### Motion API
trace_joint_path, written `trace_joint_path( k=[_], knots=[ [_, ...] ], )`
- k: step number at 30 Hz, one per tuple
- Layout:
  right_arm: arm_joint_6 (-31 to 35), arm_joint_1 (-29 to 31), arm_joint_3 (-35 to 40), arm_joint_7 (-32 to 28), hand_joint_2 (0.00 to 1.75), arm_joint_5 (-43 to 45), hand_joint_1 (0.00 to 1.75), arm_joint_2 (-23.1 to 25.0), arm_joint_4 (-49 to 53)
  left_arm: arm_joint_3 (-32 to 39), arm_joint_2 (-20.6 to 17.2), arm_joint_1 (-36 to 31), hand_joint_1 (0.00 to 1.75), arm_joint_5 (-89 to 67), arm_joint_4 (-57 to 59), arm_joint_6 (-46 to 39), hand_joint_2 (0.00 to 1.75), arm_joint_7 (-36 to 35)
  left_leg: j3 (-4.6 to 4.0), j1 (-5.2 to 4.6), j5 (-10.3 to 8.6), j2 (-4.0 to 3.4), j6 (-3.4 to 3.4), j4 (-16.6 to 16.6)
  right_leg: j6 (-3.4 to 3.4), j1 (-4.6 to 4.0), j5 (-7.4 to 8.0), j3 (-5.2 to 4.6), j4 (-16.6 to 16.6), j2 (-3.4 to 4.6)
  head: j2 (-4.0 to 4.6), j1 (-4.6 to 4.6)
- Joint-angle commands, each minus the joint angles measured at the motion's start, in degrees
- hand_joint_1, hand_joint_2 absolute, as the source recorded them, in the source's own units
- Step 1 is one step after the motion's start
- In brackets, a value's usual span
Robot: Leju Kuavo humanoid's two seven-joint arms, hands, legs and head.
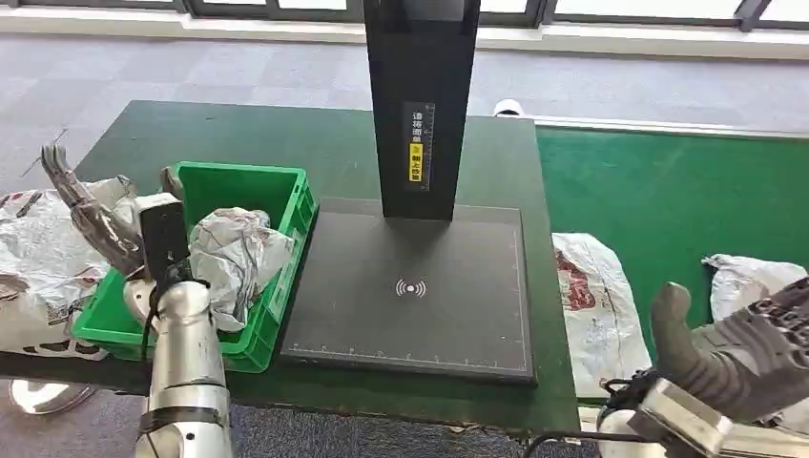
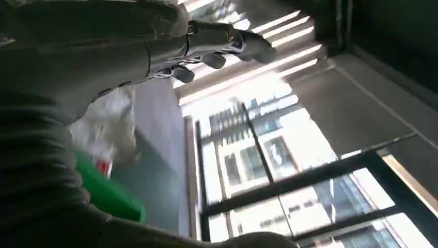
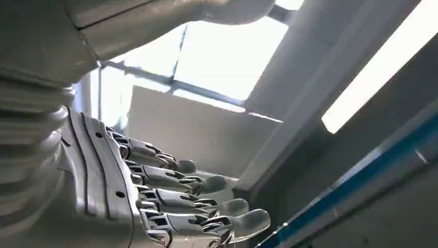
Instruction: Moved the parcel from conveyor to table for the left to box.
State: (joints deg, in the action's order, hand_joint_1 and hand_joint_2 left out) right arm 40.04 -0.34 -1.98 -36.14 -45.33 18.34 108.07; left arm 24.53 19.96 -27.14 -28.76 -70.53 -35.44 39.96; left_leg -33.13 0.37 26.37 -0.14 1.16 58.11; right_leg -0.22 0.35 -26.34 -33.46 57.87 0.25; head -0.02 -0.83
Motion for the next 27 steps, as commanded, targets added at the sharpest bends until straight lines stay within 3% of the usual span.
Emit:
trace_joint_path(
  k=[1,6,17,23,24,27],
  knots=[
    [0.0,17.7,-25.5,33.8,1.75,-38.4,0.0,-7.8,-55.5,-22.7,-2.7,13.1,0.0,20.8,-11.7,19.4,1.75,0.0,0.43,0.19,-0.03,-0.43,-0.12,-0.3,0.11,-0.17,0.31,0.57,-0.6,0.42,0.0,0.0],
    [0.0,20.2,-27.5,36.6,1.75,-40.3,0.0,-7.6,-63.9,-23.3,-3.4,12.9,0.0,21.7,-12.1,20.6,1.75,0.0,0.05,-0.02,-0.3,0.42,-0.46,-0.3,0.34,0.07,0.19,0.35,-0.5,-0.48,0.0,-0.02],
    [0.0,21.9,-27.2,37.9,1.75,-40.2,0.0,-8.5,-69.1,-24.1,-3.4,12.6,0.0,19.9,-12.2,19.2,1.75,0.0,-0.09,-0.05,-0.14,0.35,-0.36,-0.1,0.33,0.08,0.1,0.08,-0.2,-0.32,0.0,0.0],
    [-0.9,25.7,-29.0,34.2,1.75,-36.1,0.0,-9.7,-80.1,-25.2,-3.4,12.5,0.0,19.9,-12.1,20.0,1.75,0.0,-0.11,-0.04,-0.15,0.32,-0.37,0.0,0.33,0.11,0.12,0.06,-0.2,-0.3,0.0,0.0],
    [-3.5,26.3,-29.2,32.5,1.75,-33.9,0.0,-10.1,-82.0,-25.5,-3.4,12.5,0.0,19.7,-12.2,20.1,1.75,0.0,-0.06,-0.04,-0.16,0.27,-0.37,-0.1,0.33,0.11,0.15,0.1,-0.3,-0.25,0.0,0.0],
    [-4.3,25.9,-27.9,38.3,1.75,-36.3,0.0,-10.8,-83.3,-25.8,-3.2,12.6,0.0,19.2,-12.3,20.1,1.75,0.0,-0.14,-0.07,-0.15,0.36,-0.36,0.0,0.33,0.14,0.1,0.03,-0.2,-0.34,0.0,0.0]
  ],
)
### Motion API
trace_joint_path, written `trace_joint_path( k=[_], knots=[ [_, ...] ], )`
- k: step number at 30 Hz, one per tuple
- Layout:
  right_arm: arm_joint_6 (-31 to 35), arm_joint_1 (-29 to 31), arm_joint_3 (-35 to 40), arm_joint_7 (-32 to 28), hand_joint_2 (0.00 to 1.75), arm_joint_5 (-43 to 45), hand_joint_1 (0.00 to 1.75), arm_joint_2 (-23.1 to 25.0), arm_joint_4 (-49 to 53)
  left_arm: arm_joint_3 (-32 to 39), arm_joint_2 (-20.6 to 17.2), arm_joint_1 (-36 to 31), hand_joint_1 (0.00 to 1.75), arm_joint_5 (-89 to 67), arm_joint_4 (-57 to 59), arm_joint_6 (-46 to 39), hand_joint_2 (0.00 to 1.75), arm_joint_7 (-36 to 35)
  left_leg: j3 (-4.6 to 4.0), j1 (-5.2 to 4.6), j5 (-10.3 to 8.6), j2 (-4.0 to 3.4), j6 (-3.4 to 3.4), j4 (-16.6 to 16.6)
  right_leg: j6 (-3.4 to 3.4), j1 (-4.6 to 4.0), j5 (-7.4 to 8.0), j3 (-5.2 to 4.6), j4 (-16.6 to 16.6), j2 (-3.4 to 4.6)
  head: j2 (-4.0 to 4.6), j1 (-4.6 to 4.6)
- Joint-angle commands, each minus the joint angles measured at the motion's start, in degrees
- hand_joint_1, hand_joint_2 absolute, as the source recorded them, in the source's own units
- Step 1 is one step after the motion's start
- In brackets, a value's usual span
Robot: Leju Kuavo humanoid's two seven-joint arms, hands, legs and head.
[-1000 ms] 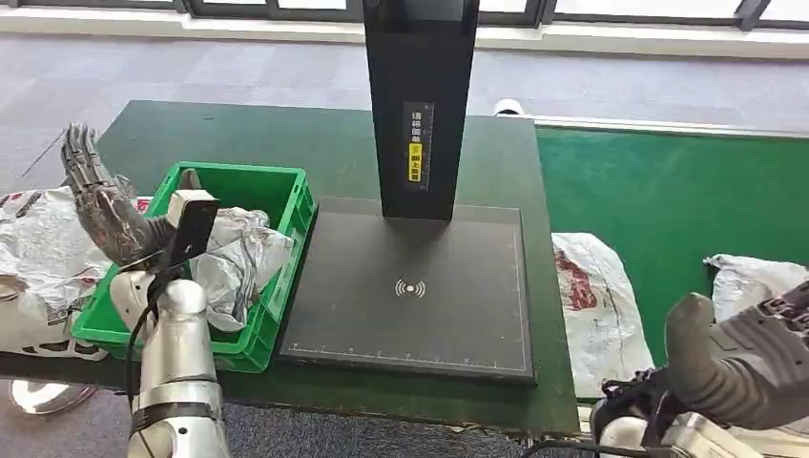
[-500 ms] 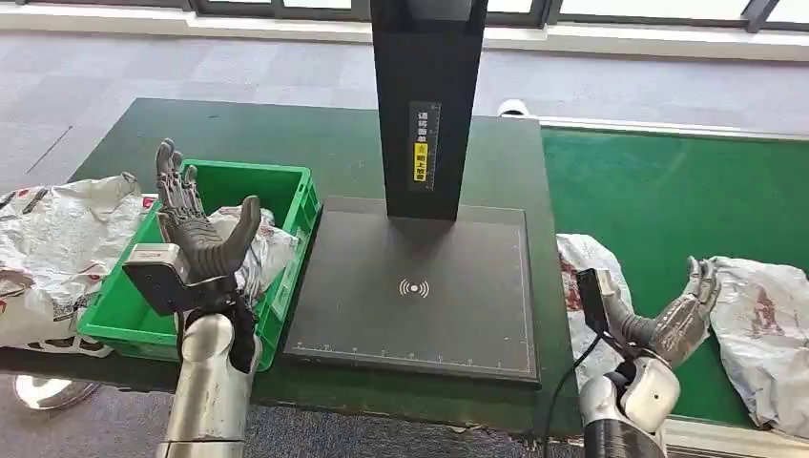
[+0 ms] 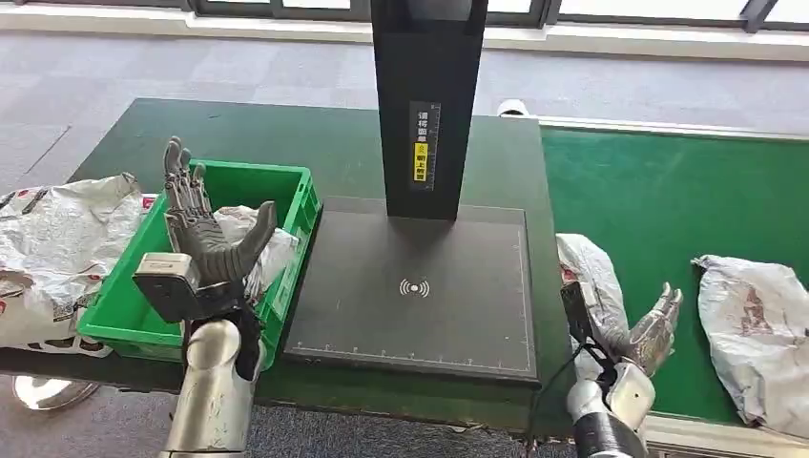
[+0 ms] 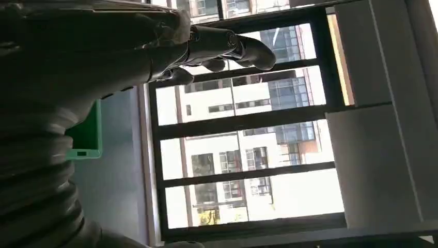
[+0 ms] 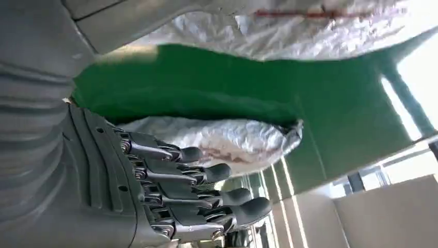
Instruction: Moved the parcel from conveyor to table for the left to box.
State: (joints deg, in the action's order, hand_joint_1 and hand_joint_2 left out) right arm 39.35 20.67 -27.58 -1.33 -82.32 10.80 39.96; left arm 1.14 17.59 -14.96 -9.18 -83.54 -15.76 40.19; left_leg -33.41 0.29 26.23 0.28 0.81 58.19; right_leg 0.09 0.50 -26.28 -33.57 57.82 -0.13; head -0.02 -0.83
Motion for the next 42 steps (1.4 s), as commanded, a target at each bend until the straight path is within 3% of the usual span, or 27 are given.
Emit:
trace_joint_path(
  k=[1,20,21,42],
  knots=[
    [-4.7,4.8,-2.6,4.1,1.75,1.2,0.0,-3.4,-15.8,-2.4,-0.7,0.7,0.0,-0.5,0.4,0.4,1.75,-0.2,0.18,0.03,-0.01,-0.03,-0.02,-0.2,0.01,-0.04,0.04,0.2,-0.2,0.02,0.0,0.0],
    [-15.4,4.5,-0.1,8.2,1.75,-0.7,0.0,-3.9,-19.0,-2.4,-0.3,1.8,0.0,-1.5,-1.0,1.9,1.75,-0.2,0.22,0.01,0.02,-0.1,-0.02,-0.2,0.01,-0.04,0.03,0.2,-0.2,0.11,0.0,0.0],
    [-15.4,4.4,-0.1,8.1,1.75,-0.7,1.75,-3.9,-19.0,-2.3,-0.3,1.8,0.0,-1.5,-1.0,1.9,1.75,-0.2,0.25,0.02,0.01,-0.08,-0.02,-0.2,0.01,-0.05,0.03,0.23,-0.2,0.1,0.0,0.0],
    [-7.9,4.0,0.5,4.2,1.75,3.7,1.75,-3.1,-14.7,-0.5,1.1,2.8,0.0,-3.4,-3.1,2.4,1.75,-0.2,0.26,-0.01,-0.02,-0.11,-0.08,-0.1,0.11,0.0,0.13,0.28,-0.2,0.16,0.0,0.0]
  ],
)
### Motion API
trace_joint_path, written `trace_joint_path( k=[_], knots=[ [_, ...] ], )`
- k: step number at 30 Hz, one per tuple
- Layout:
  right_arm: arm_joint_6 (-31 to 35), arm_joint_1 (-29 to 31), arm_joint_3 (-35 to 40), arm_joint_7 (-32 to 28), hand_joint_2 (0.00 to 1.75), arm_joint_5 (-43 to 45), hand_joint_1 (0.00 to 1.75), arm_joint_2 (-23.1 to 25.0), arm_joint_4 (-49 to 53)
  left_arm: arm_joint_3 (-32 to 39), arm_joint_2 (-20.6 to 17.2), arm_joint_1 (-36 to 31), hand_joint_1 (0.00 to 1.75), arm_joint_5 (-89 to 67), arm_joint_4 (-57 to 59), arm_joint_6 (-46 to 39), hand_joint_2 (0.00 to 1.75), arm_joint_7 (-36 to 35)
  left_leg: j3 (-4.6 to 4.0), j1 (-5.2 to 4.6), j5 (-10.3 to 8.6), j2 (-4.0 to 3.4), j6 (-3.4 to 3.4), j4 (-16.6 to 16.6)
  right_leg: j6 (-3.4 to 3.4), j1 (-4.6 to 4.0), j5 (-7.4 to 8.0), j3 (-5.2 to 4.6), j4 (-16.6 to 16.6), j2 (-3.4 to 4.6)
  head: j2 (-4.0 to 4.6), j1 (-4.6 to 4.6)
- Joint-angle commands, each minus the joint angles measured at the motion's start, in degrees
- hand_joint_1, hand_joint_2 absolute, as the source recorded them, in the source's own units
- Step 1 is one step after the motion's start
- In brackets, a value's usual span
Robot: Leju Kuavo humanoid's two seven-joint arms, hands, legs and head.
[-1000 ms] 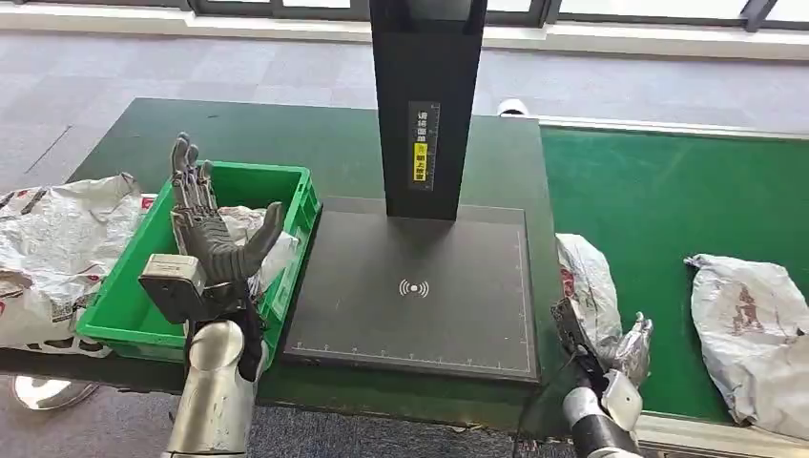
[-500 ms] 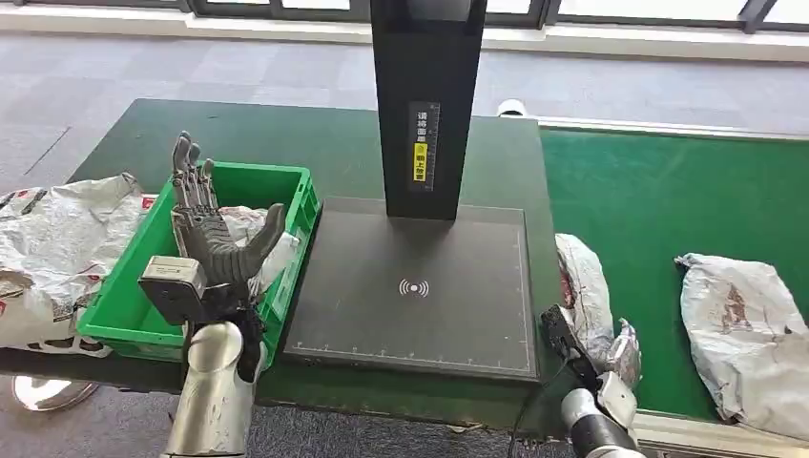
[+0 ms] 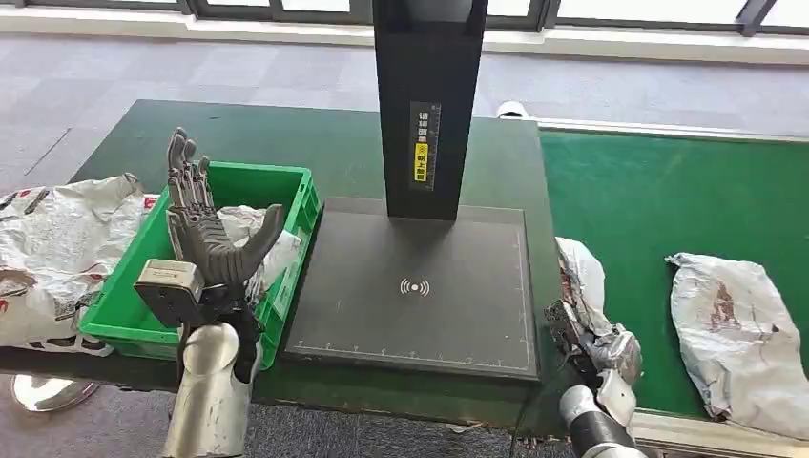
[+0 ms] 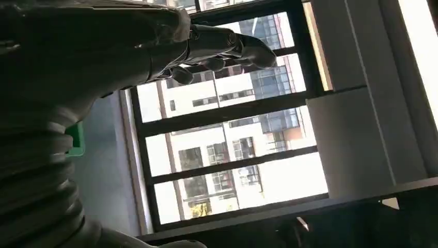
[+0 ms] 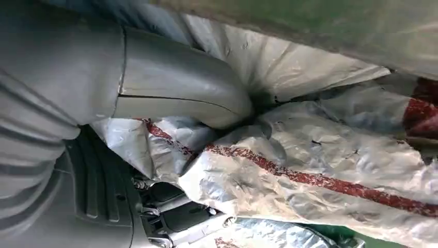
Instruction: Moved the parcel from conveyor to table for the left to box.
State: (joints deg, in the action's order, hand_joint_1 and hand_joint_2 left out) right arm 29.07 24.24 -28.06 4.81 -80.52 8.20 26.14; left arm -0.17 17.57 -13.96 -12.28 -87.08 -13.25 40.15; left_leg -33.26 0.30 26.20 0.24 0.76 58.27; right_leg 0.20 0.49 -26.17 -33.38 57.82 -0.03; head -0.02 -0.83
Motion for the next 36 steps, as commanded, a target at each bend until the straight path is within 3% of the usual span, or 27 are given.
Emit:
trace_joint_path(
  k=[1,3,4,5,6,7,8,10,13,17,21,26,28,30,33,34,35,36],
  knots=[
    [3.4,0.3,1.1,-2.6,1.75,2.3,1.75,-0.4,-0.3,0.8,1.1,1.8,0.0,-0.3,0.5,-0.2,1.75,-0.2,0.07,0.0,0.02,-0.04,-0.02,-0.1,0.01,0.0,0.0,0.07,-0.1,0.03,0.0,0.0],
    [7.9,-0.3,1.5,-6.2,1.75,3.8,1.75,0.3,2.4,0.9,1.1,2.0,0.0,-0.3,0.3,-0.4,1.75,-0.2,0.11,-0.03,-0.01,-0.09,-0.03,-0.2,0.01,0.02,0.03,0.09,-0.2,0.06,0.0,0.0],
    [10.9,-2.5,1.4,-10.7,1.75,5.5,1.75,1.9,9.9,0.9,1.1,2.3,0.0,-0.4,0.1,-0.6,1.75,-0.2,0.03,-0.01,0.01,-0.06,-0.02,-0.1,0.01,0.01,0.01,0.03,-0.1,0.04,0.0,0.0],
    [10.9,-6.8,-0.8,-18.8,1.75,6.9,1.75,5.9,25.6,0.8,1.0,2.6,0.0,-0.4,-0.1,-0.4,1.75,-0.2,0.07,-0.05,0.0,-0.08,-0.02,-0.1,0.01,0.05,0.01,0.04,-0.1,0.06,0.0,0.0],
    [10.9,-7.8,-1.6,-20.6,1.75,7.2,1.75,7.2,28.4,0.8,0.9,2.6,0.0,-0.3,-0.2,-0.4,1.75,-0.2,0.08,-0.04,-0.01,-0.1,-0.01,-0.2,0.0,0.04,0.03,0.05,-0.2,0.06,0.0,0.0],
    [10.9,-10.1,-4.7,-28.4,1.75,8.1,1.75,11.5,39.4,0.6,0.9,2.7,0.0,-0.2,-0.2,-0.4,1.75,-0.2,-0.09,-0.1,0.0,-0.01,0.0,-0.1,-0.01,0.1,-0.03,-0.11,0.0,-0.02,0.0,0.0],
    [10.9,-11.4,-4.1,-31.7,1.75,11.9,1.75,11.8,44.1,0.4,0.8,2.6,0.0,-0.1,0.0,-0.4,1.75,-0.2,-0.08,-0.07,0.01,-0.04,0.01,-0.1,-0.01,0.07,-0.02,-0.1,0.0,0.01,0.0,0.0],
    [10.9,-11.4,-4.1,-31.7,1.75,11.9,1.75,11.8,44.1,0.4,0.8,2.6,0.0,-0.1,0.0,-0.4,1.75,-0.2,-0.23,-0.15,0.01,0.12,-0.01,0.0,-0.01,0.15,-0.06,-0.22,0.1,-0.16,0.0,0.0],
    [10.9,-18.0,0.9,-39.4,1.75,24.0,1.75,11.8,63.0,-0.5,0.4,1.8,0.0,0.4,1.2,-0.7,1.75,-0.2,-0.52,-0.16,-0.02,0.26,0.0,-0.1,-0.03,0.16,-0.12,-0.5,0.1,-0.36,0.0,0.0],
    [10.9,-23.2,9.1,-37.8,1.75,24.5,1.75,11.8,76.2,-2.0,-0.7,1.4,0.0,1.4,2.1,-1.4,1.75,-0.2,-0.61,-0.13,-0.01,0.43,-0.03,0.0,0.0,0.12,-0.18,-0.56,0.0,-0.5,0.0,0.0],
    [10.9,-24.7,13.1,-34.8,1.75,22.8,1.75,11.8,76.9,-3.1,-1.6,1.5,0.0,2.5,2.0,-2.6,1.75,-0.2,-0.49,-0.14,0.1,0.25,0.02,-0.1,-0.04,0.13,-0.22,-0.48,0.0,-0.33,0.0,0.0],
    [10.9,-25.5,16.8,-36.4,1.75,23.4,1.75,11.8,75.1,-2.9,-1.7,1.6,0.0,2.7,1.7,-2.3,1.75,-0.2,-0.38,-0.08,0.06,0.07,0.0,-0.2,-0.02,0.08,-0.12,-0.4,-0.1,-0.18,0.0,0.02],
    [10.9,-25.2,23.0,-28.8,1.75,17.6,1.75,11.4,76.1,-3.2,-1.9,1.1,0.0,3.1,2.2,-3.0,1.75,-0.2,-0.23,-0.08,0.02,0.01,0.01,-0.3,-0.03,0.07,-0.09,-0.27,-0.2,-0.12,0.0,0.02],
    [10.9,-25.6,21.6,-37.6,1.75,20.3,1.75,11.8,69.3,-3.6,-2.3,1.6,0.0,3.4,1.7,-2.8,1.75,-0.2,-0.3,-0.09,0.05,-0.05,0.01,-0.2,-0.03,0.09,-0.11,-0.38,-0.1,-0.04,0.0,0.02],
    [10.9,-24.8,29.6,-32.7,1.75,16.3,1.75,11.5,64.8,-4.1,-2.6,1.6,0.0,3.9,1.7,-3.2,1.75,-0.2,-0.24,-0.08,0.04,-0.08,0.02,-0.2,-0.02,0.07,-0.08,-0.31,-0.1,-0.01,0.0,0.02],
    [10.9,-24.4,30.3,-35.8,1.75,18.4,1.75,11.7,59.5,-4.0,-2.6,1.5,0.0,3.8,1.9,-2.8,1.75,-0.2,-0.1,-0.05,0.05,-0.22,0.03,-0.3,-0.04,0.04,-0.05,-0.21,-0.2,0.13,0.0,0.02],
    [7.0,-20.9,35.3,-33.8,1.75,18.9,1.75,10.0,49.6,-3.8,-2.3,1.1,0.0,3.6,2.3,-1.9,1.75,-0.2,-0.2,-0.07,0.05,-0.13,0.02,-0.2,-0.03,0.06,-0.08,-0.29,-0.1,0.04,0.0,0.02],
    [7.8,-20.0,36.1,-33.2,1.75,18.5,1.75,10.2,47.6,-3.7,-2.2,1.0,0.0,3.5,2.4,-1.9,1.75,-0.2,-0.06,-0.04,0.04,-0.33,0.04,-0.3,-0.05,0.03,-0.01,-0.22,-0.2,0.24,0.0,0.02]
  ],
)
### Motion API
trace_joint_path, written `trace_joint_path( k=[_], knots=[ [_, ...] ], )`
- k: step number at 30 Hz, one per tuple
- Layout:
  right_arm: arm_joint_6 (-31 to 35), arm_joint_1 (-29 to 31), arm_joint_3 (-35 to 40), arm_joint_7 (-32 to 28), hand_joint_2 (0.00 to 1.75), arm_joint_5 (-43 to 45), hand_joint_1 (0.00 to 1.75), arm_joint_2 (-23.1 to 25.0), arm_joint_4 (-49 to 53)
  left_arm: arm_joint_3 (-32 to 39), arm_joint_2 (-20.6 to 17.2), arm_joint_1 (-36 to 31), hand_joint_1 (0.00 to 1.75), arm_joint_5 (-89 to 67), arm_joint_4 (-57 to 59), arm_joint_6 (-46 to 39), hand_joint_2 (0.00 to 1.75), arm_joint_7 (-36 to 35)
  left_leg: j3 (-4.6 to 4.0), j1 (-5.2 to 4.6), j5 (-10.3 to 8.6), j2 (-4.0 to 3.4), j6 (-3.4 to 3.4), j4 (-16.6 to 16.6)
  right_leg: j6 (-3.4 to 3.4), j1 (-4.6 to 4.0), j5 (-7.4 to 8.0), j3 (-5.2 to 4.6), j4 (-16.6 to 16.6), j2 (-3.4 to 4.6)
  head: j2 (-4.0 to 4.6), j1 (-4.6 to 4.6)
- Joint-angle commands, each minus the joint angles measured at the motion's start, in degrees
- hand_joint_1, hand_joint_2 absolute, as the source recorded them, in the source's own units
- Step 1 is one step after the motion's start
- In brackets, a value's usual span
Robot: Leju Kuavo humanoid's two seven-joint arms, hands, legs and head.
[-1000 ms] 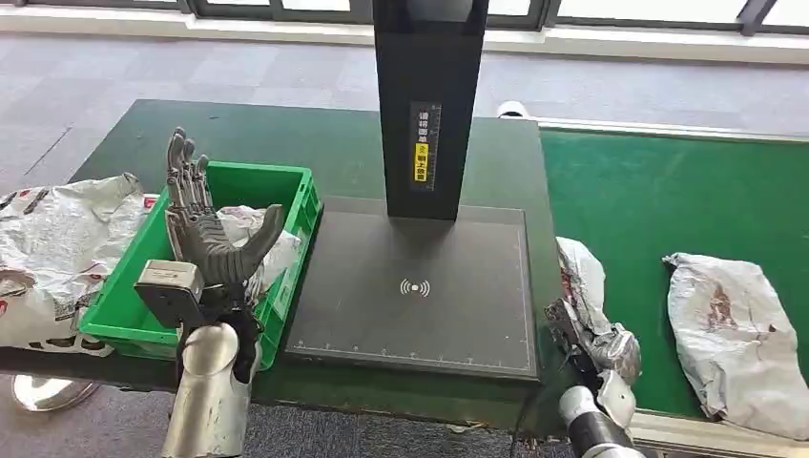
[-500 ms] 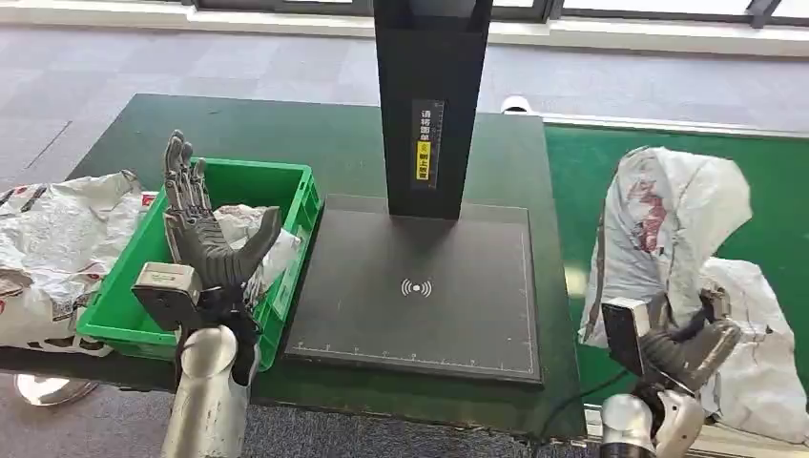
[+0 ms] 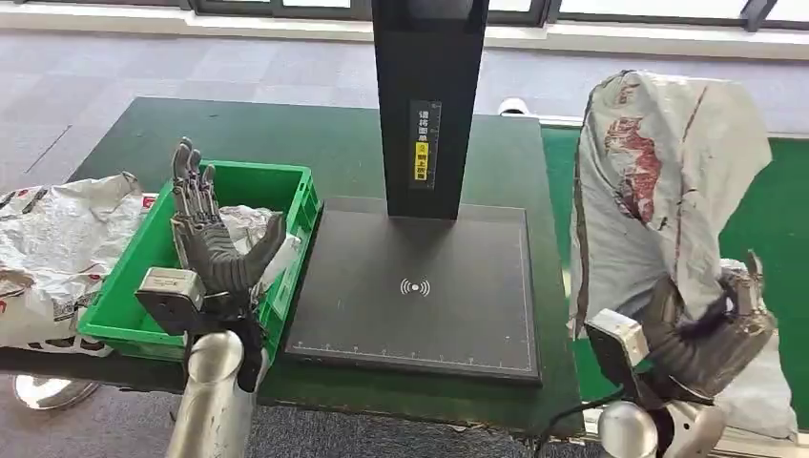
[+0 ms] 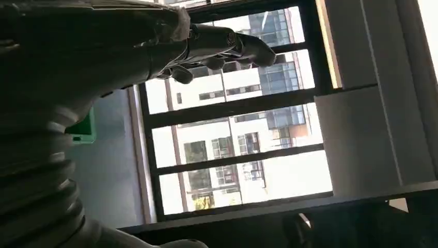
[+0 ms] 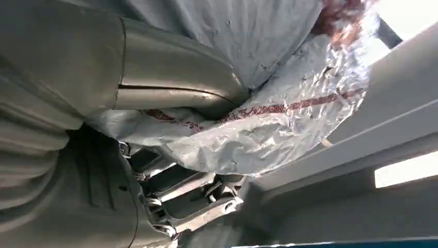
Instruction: Moved the parcel from conveyor to table for the left to box.
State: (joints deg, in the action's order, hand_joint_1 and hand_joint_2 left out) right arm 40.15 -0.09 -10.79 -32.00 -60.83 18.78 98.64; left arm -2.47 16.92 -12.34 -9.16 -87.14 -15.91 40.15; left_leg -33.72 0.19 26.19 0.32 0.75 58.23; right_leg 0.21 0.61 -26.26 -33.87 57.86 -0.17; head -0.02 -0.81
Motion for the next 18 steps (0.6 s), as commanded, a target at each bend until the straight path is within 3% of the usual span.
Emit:
trace_joint_path(
  k=[1,2,3,7,18],
  knots=[
    [-5.4,7.5,21.4,6.0,1.75,-1.8,1.75,-0.6,-32.1,-1.5,-1.2,-1.1,0.0,0.3,3.1,1.2,1.75,-0.2,0.52,0.11,0.04,-0.41,0.05,-0.4,-0.07,-0.12,0.11,0.41,-0.4,0.4,0.0,-0.02],
    [-5.4,7.5,21.4,6.0,1.75,-1.8,1.75,-0.6,-32.1,-1.5,-1.2,-1.1,0.0,0.3,3.1,1.2,1.75,-0.2,0.35,0.09,0.05,-0.44,0.03,-0.2,-0.04,-0.1,0.1,0.24,-0.2,0.44,0.0,-0.02],
    [-3.0,10.3,22.6,9.1,1.75,-5.5,1.75,-0.5,-38.3,-1.4,-0.9,-1.6,0.0,0.0,3.8,1.4,1.75,-0.2,0.44,0.13,0.05,-0.53,0.04,-0.3,-0.05,-0.14,0.15,0.35,-0.3,0.51,0.0,-0.02],
    [-3.8,11.4,24.9,9.2,1.75,-3.6,1.75,0.1,-45.0,-1.7,-0.8,-2.3,0.0,-0.2,5.0,0.8,1.75,-0.2,0.43,0.13,-0.03,-0.46,0.05,-0.3,-0.06,-0.14,0.16,0.32,-0.3,0.48,0.0,-0.02],
    [-4.3,11.2,25.4,9.2,1.75,-3.3,1.75,-0.2,-45.5,-1.9,-0.9,-2.0,0.0,-0.1,4.8,0.8,1.75,-0.2,0.28,0.09,0.01,-0.17,0.04,-0.2,-0.04,-0.09,0.03,0.26,-0.2,0.19,0.0,-0.02]
  ],
)
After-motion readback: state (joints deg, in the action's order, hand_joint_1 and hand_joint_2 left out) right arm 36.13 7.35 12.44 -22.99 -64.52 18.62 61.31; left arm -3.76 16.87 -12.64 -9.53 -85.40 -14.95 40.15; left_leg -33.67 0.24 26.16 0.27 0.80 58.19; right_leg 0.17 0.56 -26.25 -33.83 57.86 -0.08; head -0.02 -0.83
